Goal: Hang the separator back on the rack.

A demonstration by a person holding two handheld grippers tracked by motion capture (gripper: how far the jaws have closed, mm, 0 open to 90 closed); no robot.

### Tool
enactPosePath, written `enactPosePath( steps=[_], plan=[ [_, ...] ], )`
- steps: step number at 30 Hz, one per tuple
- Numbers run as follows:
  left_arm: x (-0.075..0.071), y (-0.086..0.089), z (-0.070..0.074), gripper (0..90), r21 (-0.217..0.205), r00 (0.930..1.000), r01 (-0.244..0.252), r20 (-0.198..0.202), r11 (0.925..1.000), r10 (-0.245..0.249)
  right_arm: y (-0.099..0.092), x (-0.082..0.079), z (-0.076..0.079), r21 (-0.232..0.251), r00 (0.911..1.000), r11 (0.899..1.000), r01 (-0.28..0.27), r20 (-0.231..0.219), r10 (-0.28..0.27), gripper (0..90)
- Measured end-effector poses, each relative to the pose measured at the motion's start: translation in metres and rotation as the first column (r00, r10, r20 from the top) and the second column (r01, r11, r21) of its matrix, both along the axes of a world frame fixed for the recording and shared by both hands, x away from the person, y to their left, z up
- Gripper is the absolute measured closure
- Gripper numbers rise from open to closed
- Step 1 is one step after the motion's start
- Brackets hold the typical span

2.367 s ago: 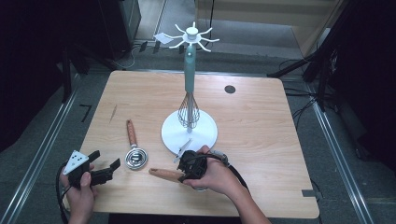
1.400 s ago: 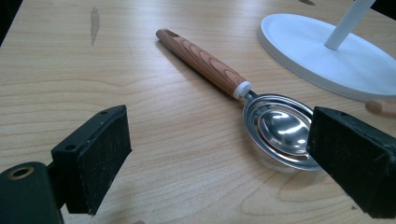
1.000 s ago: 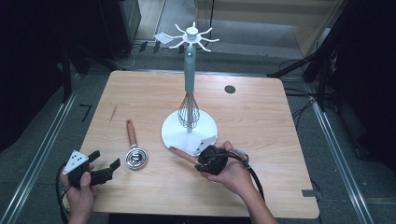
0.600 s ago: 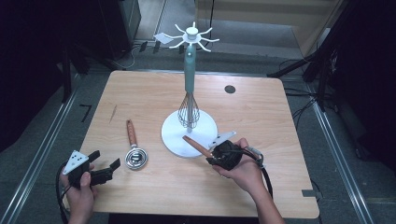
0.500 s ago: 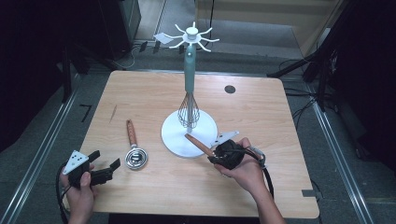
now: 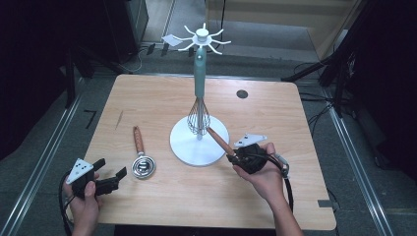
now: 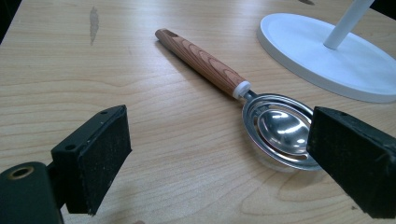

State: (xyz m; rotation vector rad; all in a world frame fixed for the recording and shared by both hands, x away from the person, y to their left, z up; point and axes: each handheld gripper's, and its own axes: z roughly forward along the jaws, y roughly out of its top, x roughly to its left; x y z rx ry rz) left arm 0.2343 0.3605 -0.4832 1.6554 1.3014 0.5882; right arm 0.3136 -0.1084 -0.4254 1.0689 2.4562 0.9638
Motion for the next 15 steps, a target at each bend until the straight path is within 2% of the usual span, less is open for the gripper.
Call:
enactPosePath(
  steps=[6, 11, 15],
  plan=[
    [0.000, 0.000, 0.000, 6.9, 0.004, 1.0000, 0.003, -0.001, 1.0000, -0.003, -0.007, -0.001, 0.006, 0.043, 0.9988, 0.998, 0.038, 0.030, -0.039, 72.3],
    [0.000, 0.000, 0.000, 6.9, 0.001, 1.0000, -0.001, 0.000, 1.0000, 0.001, -0.013, -0.002, 0.012, 0.085, 0.9929, 0.993, 0.079, 0.082, -0.086, 72.3],
    [0.000, 0.000, 0.000, 6.9, 0.001, 1.0000, 0.000, -0.001, 1.0000, 0.000, -0.014, -0.004, 0.016, 0.121, 0.9896, 0.988, 0.093, 0.097, -0.106, 72.3]
  ],
)
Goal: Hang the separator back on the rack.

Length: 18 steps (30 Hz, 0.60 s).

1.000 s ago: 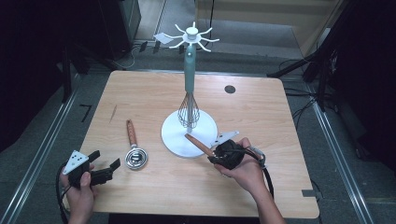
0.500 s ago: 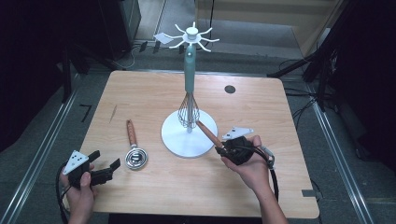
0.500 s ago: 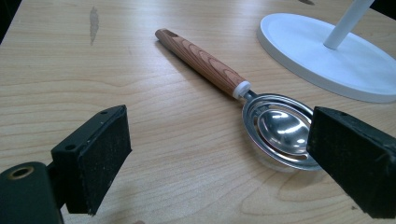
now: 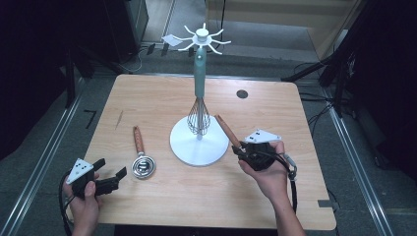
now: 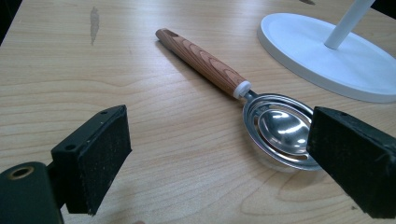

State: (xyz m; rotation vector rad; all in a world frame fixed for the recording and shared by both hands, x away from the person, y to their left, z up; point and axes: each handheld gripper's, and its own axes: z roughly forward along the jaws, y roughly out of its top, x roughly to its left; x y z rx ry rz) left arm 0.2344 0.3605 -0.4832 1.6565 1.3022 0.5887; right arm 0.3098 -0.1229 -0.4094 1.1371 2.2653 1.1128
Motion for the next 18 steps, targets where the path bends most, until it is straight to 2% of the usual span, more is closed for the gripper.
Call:
enactPosePath(
  steps=[5, 6, 13, 14, 15, 18],
  plan=[
    [0.000, 0.000, 0.000, 6.9, 0.000, 1.0000, 0.000, 0.001, 1.0000, 0.000, -0.003, -0.004, 0.009, 0.068, 0.9988, 0.998, 0.018, 0.044, -0.021, 72.3],
    [0.000, 0.000, 0.000, 6.9, 0.000, 1.0000, 0.000, 0.001, 1.0000, 0.000, -0.003, -0.004, 0.009, 0.068, 0.9988, 0.998, 0.018, 0.044, -0.021, 72.3],
    [0.000, 0.000, 0.000, 6.9, 0.003, 1.0000, 0.001, 0.001, 1.0000, -0.001, -0.009, -0.008, 0.017, 0.146, 0.9938, 0.989, 0.033, 0.101, -0.048, 72.3],
    [0.000, 0.000, 0.000, 6.9, 0.003, 1.0000, 0.003, 0.002, 1.0000, -0.003, -0.009, -0.008, 0.017, 0.146, 0.9938, 0.989, 0.033, 0.101, -0.048, 72.3],
    [0.000, 0.000, 0.000, 6.9, 0.002, 1.0000, 0.001, 0.001, 1.0000, -0.001, -0.010, -0.010, 0.019, 0.154, 0.9913, 0.988, 0.027, 0.123, -0.047, 72.3],
    [0.000, 0.000, 0.000, 6.9, 0.005, 1.0000, 0.002, 0.000, 1.0000, -0.002, -0.010, -0.011, 0.021, 0.163, 0.9899, 0.986, 0.024, 0.134, -0.046, 72.3]
  ],
)
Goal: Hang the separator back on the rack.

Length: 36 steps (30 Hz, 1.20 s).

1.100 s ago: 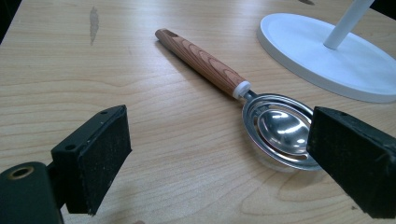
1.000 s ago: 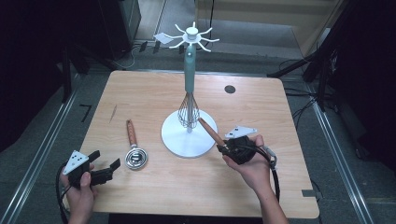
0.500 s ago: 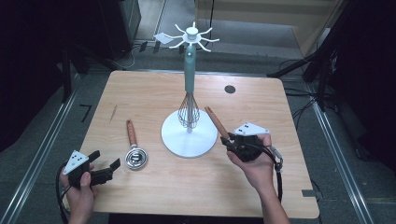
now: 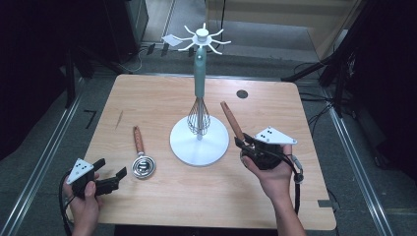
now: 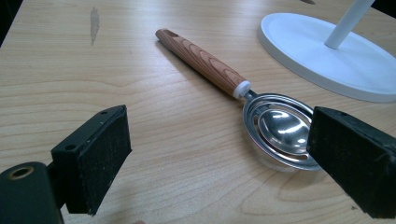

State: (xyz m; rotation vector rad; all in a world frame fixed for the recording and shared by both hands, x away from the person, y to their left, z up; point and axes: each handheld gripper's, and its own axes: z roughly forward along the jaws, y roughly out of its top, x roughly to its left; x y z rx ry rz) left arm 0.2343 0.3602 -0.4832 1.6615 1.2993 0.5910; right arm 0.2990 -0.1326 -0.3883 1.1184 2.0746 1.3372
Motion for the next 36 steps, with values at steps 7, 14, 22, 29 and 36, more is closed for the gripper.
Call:
enactPosePath(
  steps=[7, 14, 22, 29, 36],
  plan=[
    [0.000, 0.000, 0.000, 6.9, 0.002, 1.0000, 0.001, 0.001, 1.0000, -0.001, 0.002, -0.004, 0.005, 0.041, 0.9997, 0.999, -0.006, 0.025, 0.005, 72.3],
    [0.000, 0.000, 0.000, 6.9, -0.011, 1.0000, -0.006, 0.001, 0.9999, 0.006, 0.001, -0.007, 0.011, 0.077, 0.9980, 0.997, 0.000, 0.062, -0.005, 72.3],
    [0.000, 0.001, 0.000, 6.9, -0.014, 1.0000, -0.010, 0.000, 0.9999, 0.010, 0.003, -0.014, 0.020, 0.111, 0.9958, 0.994, -0.015, 0.091, 0.004, 72.3],
    [-0.001, 0.001, 0.000, 6.9, -0.010, 0.9999, -0.012, 0.000, 0.9999, 0.012, 0.004, -0.018, 0.026, 0.128, 0.9943, 0.992, -0.007, 0.107, -0.007, 72.2],
    [0.000, 0.001, 0.000, 6.9, -0.008, 0.9999, -0.012, -0.001, 0.9999, 0.012, 0.008, -0.021, 0.037, 0.168, 0.9890, 0.986, -0.019, 0.148, -0.006, 72.2]
  ],
)
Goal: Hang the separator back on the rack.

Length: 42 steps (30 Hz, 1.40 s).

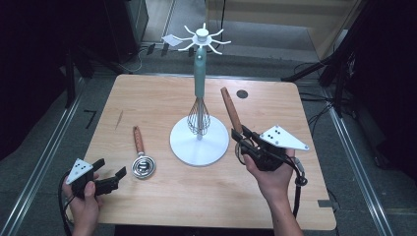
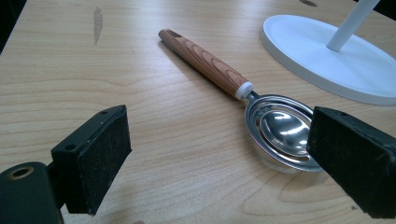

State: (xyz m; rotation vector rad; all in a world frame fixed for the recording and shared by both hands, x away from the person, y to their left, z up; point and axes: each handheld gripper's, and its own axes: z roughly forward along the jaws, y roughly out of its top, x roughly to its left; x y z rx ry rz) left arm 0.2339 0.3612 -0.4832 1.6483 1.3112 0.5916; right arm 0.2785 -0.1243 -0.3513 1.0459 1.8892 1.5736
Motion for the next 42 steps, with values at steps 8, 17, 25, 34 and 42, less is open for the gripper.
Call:
enactPosePath(
  steps=[8, 17, 25, 34, 42],
  plan=[
    [0.000, 0.000, 0.000, 6.9, 0.002, 1.0000, -0.001, -0.001, 1.0000, 0.001, 0.007, -0.004, 0.008, 0.020, 0.9983, 1.000, 0.004, 0.058, -0.005, 72.2],
    [0.000, 0.000, 0.000, 6.9, -0.002, 1.0000, -0.001, 0.001, 1.0000, 0.001, 0.014, -0.004, 0.020, 0.039, 0.9948, 0.999, -0.001, 0.102, -0.003, 72.2],
    [0.000, 0.000, 0.000, 6.9, -0.001, 1.0000, 0.000, 0.000, 1.0000, 0.000, 0.019, -0.003, 0.029, 0.036, 0.9905, 0.999, -0.004, 0.137, -0.001, 72.2],
    [0.000, 0.000, 0.000, 6.9, -0.003, 1.0000, 0.001, -0.001, 1.0000, -0.001, 0.019, -0.002, 0.037, 0.054, 0.9872, 0.998, 0.012, 0.158, -0.021, 72.2],
    [0.000, 0.000, 0.000, 6.9, -0.005, 1.0000, 0.001, 0.001, 1.0000, -0.001, 0.019, -0.002, 0.042, 0.071, 0.9842, 0.997, 0.021, 0.174, -0.034, 72.2]
  ],
)
